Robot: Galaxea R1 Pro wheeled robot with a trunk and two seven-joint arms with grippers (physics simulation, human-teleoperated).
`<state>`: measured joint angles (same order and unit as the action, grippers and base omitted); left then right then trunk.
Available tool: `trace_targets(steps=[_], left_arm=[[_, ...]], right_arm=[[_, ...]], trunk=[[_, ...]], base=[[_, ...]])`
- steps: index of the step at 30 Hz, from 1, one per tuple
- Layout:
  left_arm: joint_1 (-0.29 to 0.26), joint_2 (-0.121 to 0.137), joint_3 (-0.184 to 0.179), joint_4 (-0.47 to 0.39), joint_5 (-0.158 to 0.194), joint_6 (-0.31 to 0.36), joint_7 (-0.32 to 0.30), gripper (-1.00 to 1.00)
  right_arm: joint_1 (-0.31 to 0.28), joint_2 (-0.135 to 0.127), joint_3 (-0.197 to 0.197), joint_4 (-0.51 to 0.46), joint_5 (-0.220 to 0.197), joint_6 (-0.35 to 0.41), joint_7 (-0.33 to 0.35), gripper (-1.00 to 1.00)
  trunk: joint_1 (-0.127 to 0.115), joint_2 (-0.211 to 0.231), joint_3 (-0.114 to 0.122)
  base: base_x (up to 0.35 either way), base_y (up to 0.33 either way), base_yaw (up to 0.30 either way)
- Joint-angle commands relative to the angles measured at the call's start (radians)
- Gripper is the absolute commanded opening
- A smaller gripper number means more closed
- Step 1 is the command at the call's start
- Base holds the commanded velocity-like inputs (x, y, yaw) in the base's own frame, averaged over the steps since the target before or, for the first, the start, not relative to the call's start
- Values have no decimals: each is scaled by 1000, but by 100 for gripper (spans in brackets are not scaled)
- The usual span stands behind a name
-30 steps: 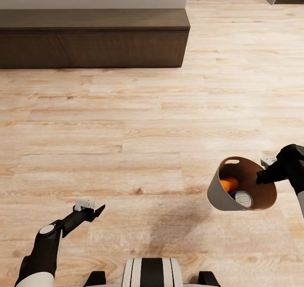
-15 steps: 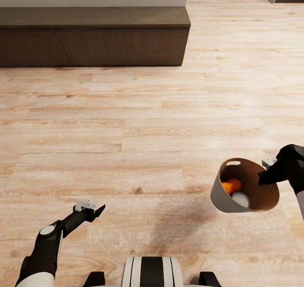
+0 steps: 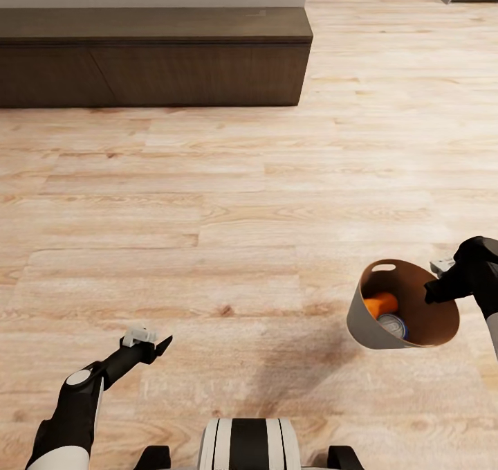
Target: Put the three can of soda from the living room inside the tash can in the kitchen.
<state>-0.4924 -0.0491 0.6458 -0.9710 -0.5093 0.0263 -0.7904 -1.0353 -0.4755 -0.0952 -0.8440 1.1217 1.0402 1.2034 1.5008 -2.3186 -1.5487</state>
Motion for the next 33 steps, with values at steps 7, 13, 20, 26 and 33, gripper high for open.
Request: trace_targets(steps=[7, 13, 20, 26, 33], left_arm=[[0, 0, 0, 0, 0, -2, 1, 100], [0, 0, 0, 0, 0, -3, 0, 100], [0, 0, 0, 1, 0, -4, 1, 100], [0, 0, 0, 1, -1, -5, 2, 100], [0, 0, 0, 2, -1, -5, 7, 100]], right_arm=[[0, -2, -1, 0, -11, 7, 5, -100], [0, -2, -1, 0, -11, 7, 5, -100], [0, -2, -1, 0, -11, 7, 5, -100], [0, -2, -1, 0, -11, 7, 5, -100], [0, -4, -1, 0, -11, 7, 5, -100]], trunk=[[23, -42, -19], [27, -49, -22], [34, -63, -28], [57, -105, -47], [69, -126, -56]], base=[[0, 0, 0], [0, 0, 0], [0, 0, 0], [0, 0, 0], [0, 0, 0]])
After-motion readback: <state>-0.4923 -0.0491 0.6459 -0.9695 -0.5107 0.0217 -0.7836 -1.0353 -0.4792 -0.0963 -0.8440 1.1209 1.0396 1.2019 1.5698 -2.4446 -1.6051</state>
